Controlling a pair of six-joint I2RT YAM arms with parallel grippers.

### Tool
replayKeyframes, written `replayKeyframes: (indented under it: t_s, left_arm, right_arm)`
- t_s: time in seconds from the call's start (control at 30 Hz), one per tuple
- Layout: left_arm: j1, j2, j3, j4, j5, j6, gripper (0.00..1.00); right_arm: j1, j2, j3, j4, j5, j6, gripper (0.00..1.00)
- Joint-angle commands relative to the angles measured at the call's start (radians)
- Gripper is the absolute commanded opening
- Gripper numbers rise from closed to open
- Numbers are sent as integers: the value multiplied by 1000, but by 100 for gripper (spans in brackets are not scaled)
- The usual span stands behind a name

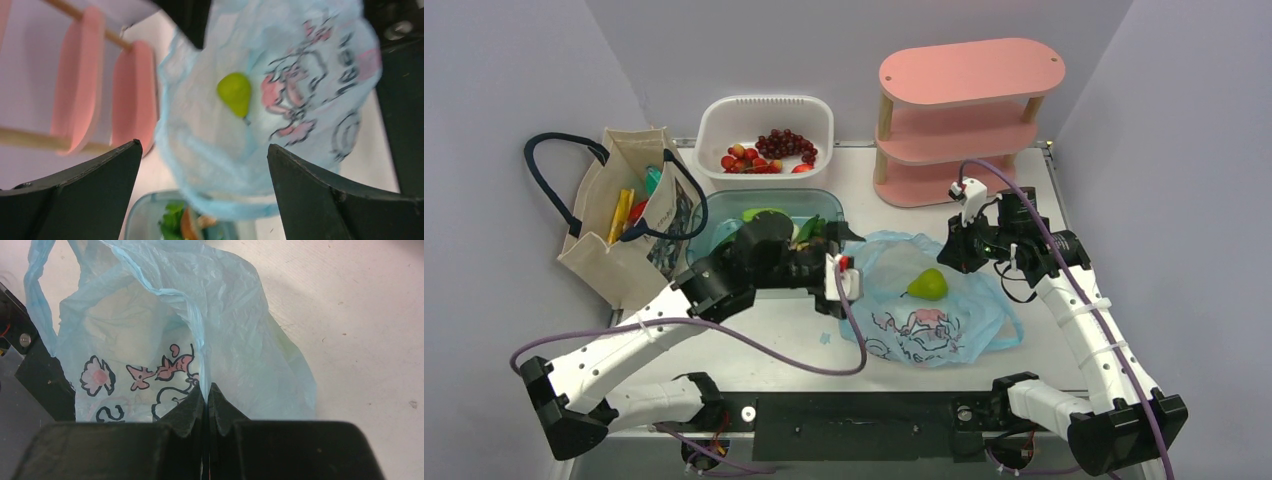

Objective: Untie the knot of the grocery bags and take out the mixed food

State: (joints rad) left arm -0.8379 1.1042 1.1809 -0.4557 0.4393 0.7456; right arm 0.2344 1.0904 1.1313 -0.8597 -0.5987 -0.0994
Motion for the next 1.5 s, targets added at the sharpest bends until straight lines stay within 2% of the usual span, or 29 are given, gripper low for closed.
replayKeyframes:
  t_s: [0.0,0.07,0.2,0.27,0.53,0.8,1.2,1.47]
  left_arm:
    - [-170,4,-99,236,-173,-141,97]
    - [-258,42,-146,364,-251,-183,97]
    - [-347,156,-222,667,-357,-250,97]
    - [-374,220,-249,764,-380,-261,97]
    - [-383,516,-285,1064,-465,-214,97]
    - [-345,743,-146,1055,-503,-259,97]
    - [-283,937,-16,998,-461,-243,97]
    - [-273,1021,62,894,-439,-254,97]
  right_arm:
    - [-1,-8,35,64,-20,25,0]
    - [1,-8,37,72,-22,33,0]
    - [7,-10,42,90,-13,42,0]
    - [6,-10,49,93,-7,44,0]
    - [10,-28,38,99,-3,49,0]
    - [13,-37,20,98,-6,50,0]
    - [11,-40,10,97,-9,56,0]
    - [9,-28,18,96,-4,50,0]
